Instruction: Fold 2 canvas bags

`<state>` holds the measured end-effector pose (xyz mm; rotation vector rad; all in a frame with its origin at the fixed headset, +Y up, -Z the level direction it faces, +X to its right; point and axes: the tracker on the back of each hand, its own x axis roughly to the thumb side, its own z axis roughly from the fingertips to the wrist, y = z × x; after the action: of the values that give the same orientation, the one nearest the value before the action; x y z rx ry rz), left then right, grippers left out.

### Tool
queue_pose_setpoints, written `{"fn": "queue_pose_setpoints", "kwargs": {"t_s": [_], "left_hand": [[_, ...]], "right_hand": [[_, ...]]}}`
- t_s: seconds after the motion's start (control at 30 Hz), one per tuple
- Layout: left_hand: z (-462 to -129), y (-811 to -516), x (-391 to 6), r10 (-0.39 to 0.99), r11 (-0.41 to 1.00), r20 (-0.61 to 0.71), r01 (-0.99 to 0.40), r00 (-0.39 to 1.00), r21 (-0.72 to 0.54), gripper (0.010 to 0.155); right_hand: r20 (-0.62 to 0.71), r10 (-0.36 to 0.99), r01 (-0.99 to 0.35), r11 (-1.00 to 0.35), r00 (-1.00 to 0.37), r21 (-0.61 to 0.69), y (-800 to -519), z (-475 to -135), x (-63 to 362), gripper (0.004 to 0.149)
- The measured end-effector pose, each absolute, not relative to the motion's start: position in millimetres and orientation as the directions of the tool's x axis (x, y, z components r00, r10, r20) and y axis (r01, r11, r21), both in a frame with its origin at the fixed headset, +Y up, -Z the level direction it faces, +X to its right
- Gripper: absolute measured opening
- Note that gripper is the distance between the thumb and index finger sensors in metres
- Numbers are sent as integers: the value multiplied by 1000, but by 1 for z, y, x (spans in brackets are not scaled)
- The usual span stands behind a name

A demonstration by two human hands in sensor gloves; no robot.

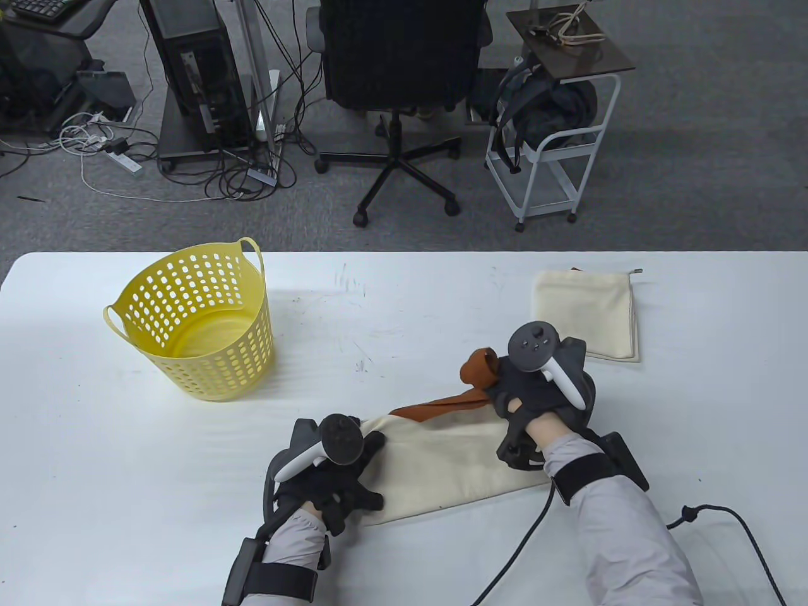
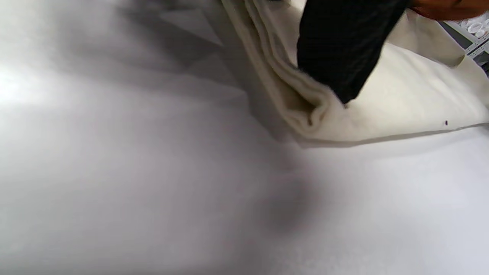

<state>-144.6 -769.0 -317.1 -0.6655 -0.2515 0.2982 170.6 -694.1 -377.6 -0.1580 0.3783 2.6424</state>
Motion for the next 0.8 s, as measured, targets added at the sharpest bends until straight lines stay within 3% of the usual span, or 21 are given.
{"fn": "queue_pose_setpoints", "kwargs": {"t_s": [0.27,0.57,0.7,0.77,0.8], "left_hand": [[-318,-771,-149,349,761,120,-206,929,-615,92],[-312,-765,-145,287,829,109,-190,952,-526,87],[-308,-748,-133,166,891,167,-75,972,-448,81],[-303,-732,-122,222,915,241,-116,945,-387,73],[-298,-722,-112,318,897,291,-187,902,-400,71]], "right_hand": [[-211,602,-634,-686,-770,358,-765,-338,188,45],[-231,607,-637,-628,-760,447,-782,-328,187,48],[-231,589,-620,-633,-774,464,-783,-329,184,49],[-230,577,-608,-640,-784,469,-783,-329,182,49],[-228,570,-602,-644,-789,473,-783,-329,181,49]]}}
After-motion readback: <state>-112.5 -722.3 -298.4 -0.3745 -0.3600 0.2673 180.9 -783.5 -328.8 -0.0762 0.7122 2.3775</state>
